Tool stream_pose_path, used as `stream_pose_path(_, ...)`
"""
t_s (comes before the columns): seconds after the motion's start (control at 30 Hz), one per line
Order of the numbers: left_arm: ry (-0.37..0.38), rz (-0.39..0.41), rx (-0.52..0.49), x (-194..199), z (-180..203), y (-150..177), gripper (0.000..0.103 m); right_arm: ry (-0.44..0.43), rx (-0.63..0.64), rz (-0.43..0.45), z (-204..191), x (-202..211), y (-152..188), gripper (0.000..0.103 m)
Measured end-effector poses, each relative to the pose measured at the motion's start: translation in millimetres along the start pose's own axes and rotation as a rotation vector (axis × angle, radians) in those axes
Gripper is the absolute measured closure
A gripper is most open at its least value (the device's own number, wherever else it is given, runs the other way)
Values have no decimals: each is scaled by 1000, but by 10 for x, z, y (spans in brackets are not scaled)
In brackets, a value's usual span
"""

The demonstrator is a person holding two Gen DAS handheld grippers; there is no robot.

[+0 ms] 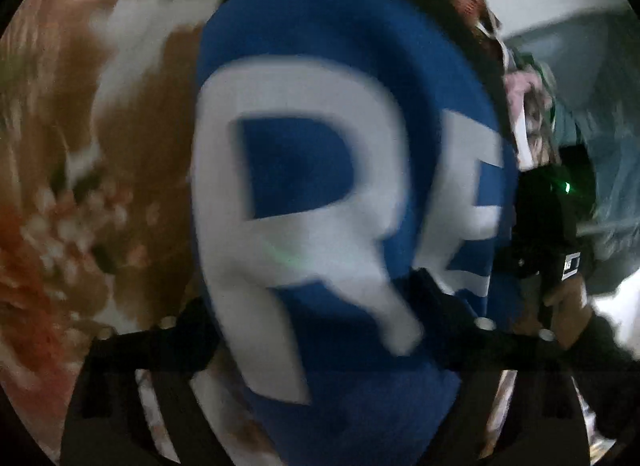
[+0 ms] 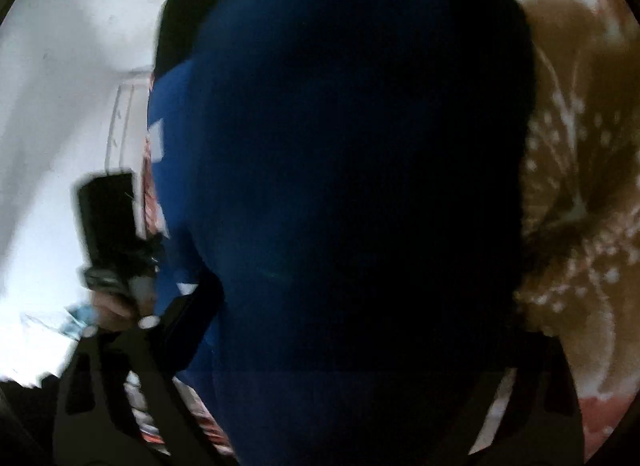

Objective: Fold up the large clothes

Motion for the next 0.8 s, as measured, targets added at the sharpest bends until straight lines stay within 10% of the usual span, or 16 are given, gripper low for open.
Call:
stream_pose_path(0.1,40,4,29,-62,-55,-30,20,-51,0,17,-77,87,41,47)
stream_pose_path(0.17,106,-36,47,9,103,-12,49,-85,57,-7,-207,152,75,55)
stream_pose_path(0.37,15,0,-16,-67,322,45,45,-51,10,13,-152,116,169,59)
stream_pose_path(0.57,195,-4,9,293,520,67,66,-81,30,87,-551,442,354,63)
stream_pose_path(0.8,195,-25,-122,555,1108,402,66,-83,11,198,-953,905,1011,63)
Point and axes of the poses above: each gripper's, at about its wrist camera, not at the fingertips, and x roughly against the way its jaws point, z to its right, y to its underside, the point moved 1 cm from there along -x, roughly the way its jaws point, and after that the axes turned 10 degrees about x, right-handed, at the moved point
